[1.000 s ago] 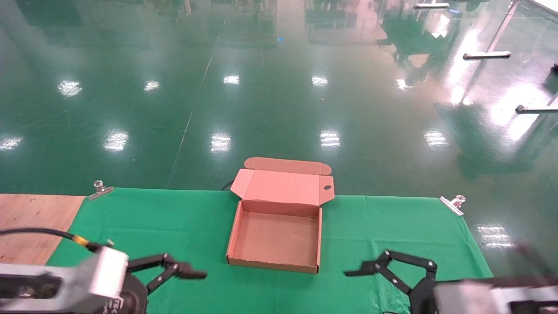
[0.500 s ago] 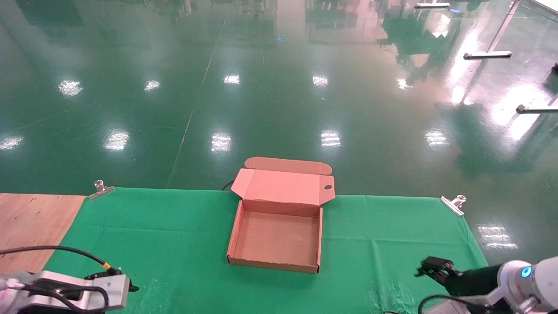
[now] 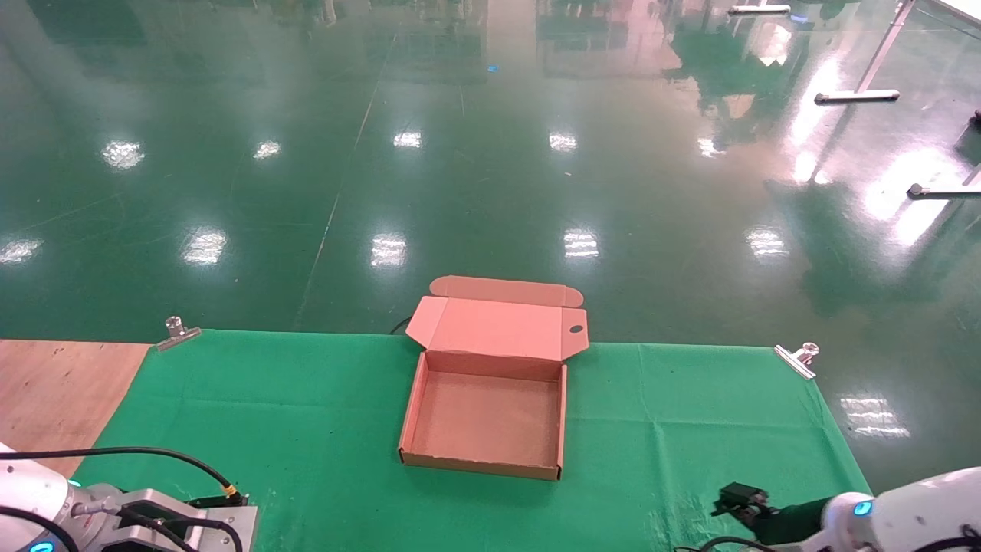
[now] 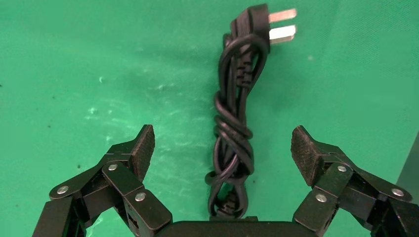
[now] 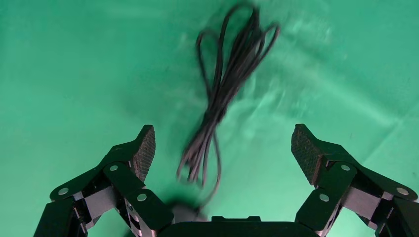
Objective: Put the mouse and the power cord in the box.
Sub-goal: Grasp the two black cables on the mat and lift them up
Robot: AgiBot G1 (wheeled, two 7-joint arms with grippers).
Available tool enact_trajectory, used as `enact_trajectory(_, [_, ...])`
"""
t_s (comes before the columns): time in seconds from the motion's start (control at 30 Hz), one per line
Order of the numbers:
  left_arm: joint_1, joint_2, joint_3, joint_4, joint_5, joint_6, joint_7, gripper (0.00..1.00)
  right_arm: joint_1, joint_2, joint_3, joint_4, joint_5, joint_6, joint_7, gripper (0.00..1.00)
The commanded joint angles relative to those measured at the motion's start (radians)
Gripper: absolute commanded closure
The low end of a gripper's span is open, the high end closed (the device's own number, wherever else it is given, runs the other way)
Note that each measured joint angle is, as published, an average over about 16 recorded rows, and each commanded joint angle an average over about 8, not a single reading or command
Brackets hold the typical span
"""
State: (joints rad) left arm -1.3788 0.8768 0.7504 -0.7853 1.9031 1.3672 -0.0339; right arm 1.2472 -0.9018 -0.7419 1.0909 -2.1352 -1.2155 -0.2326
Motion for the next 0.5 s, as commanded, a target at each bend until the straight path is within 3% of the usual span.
enact_trajectory(0.03, [-0.009,0.013,0.006,0.034,0.009,-0.003,0.015,0.00,0.002,-0.025,-0.001,-0.050,0.007,0.021,-0.021,0.00])
enact_trajectory(0.13, [-0.014,0.028,0.010,0.086,0.014,-0.013,0.039,0.00,0.011,-0.049,0.001,-0.119,0.027,0.041,-0.065,0.00])
enact_trajectory(0.17, [-0.016,0.032,0.010,0.101,0.015,-0.017,0.047,0.00,0.015,-0.055,0.001,-0.140,0.032,0.046,-0.078,0.05])
enact_trajectory(0.23, [-0.019,0.040,0.009,0.133,0.012,-0.023,0.067,0.00,0.023,-0.066,0.003,-0.179,0.040,0.055,-0.103,0.23])
enact_trajectory(0.3, [-0.021,0.046,0.006,0.163,0.004,-0.028,0.089,0.03,0.032,-0.074,0.004,-0.214,0.046,0.061,-0.125,0.48])
enact_trajectory(0.4, [-0.024,0.054,0.000,0.206,-0.011,-0.033,0.126,0.40,0.047,-0.083,0.006,-0.256,0.055,0.063,-0.150,0.85])
enact_trajectory(0.47, [-0.027,0.059,-0.005,0.234,-0.021,-0.034,0.150,0.65,0.059,-0.087,0.008,-0.277,0.061,0.059,-0.163,0.98])
enact_trajectory(0.5, [-0.028,0.061,-0.006,0.247,-0.025,-0.035,0.161,0.78,0.064,-0.088,0.009,-0.285,0.065,0.056,-0.168,1.00])
